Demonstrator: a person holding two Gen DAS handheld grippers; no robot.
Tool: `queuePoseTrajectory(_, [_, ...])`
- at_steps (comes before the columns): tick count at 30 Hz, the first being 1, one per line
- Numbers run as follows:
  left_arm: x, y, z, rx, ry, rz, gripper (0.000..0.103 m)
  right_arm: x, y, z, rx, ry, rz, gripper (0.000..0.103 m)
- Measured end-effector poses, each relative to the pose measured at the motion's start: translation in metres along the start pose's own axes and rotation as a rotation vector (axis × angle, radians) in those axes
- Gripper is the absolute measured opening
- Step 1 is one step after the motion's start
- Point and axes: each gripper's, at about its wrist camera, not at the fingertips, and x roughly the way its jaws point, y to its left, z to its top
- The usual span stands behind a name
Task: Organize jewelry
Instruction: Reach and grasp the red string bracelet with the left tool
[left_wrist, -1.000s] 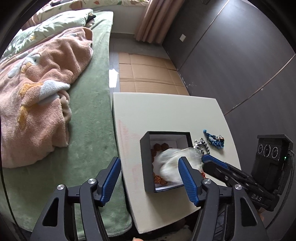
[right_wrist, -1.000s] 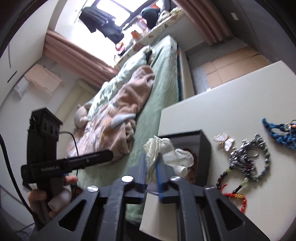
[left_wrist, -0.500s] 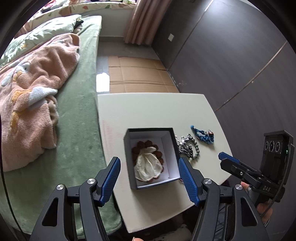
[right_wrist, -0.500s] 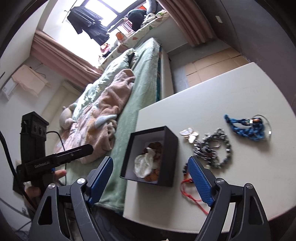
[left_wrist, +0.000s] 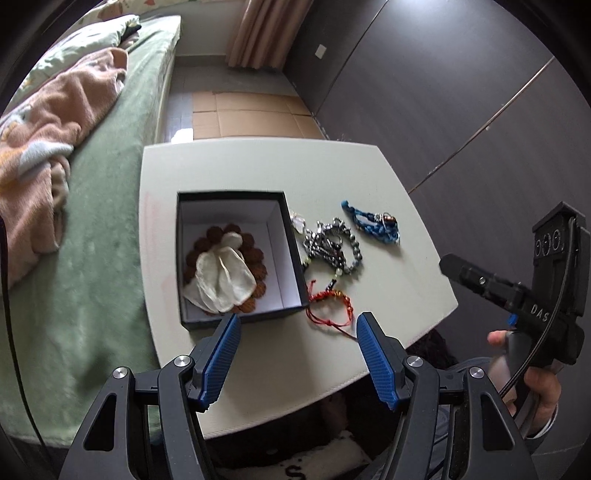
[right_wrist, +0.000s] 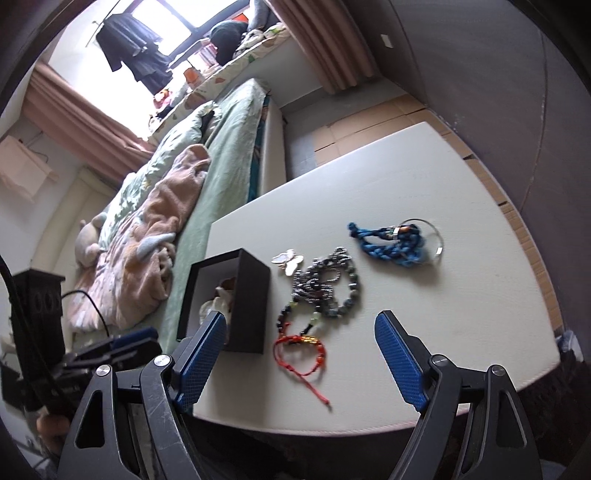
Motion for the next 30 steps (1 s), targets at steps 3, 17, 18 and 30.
queuePoseTrajectory(3, [0.009, -0.006, -0.006, -0.013, 0.006, 0.000, 0.066, -0.006, -0.009, 0.000, 0.016, -0.008, -0.029, 0.083])
queuePoseTrajectory(17, [0.073, -0.028, -0.024, -0.062, 0.000, 0.075, 0.055, -0.029, -0.034, 0.003, 0.029, -0.068, -0.135, 0.083])
queuePoseTrajectory(18, [0.077, -0.028, -0.023, -0.069, -0.003, 0.083, 0.053, -0.030, -0.035, 0.004, 0.030, -0.069, -0.137, 0.083])
queuePoseTrajectory(30, [0.114, -0.040, -0.014, -0.085, -0.032, 0.170, 0.048, -0.024, -0.043, 0.003, 0.016, -0.043, -0.200, 0.083])
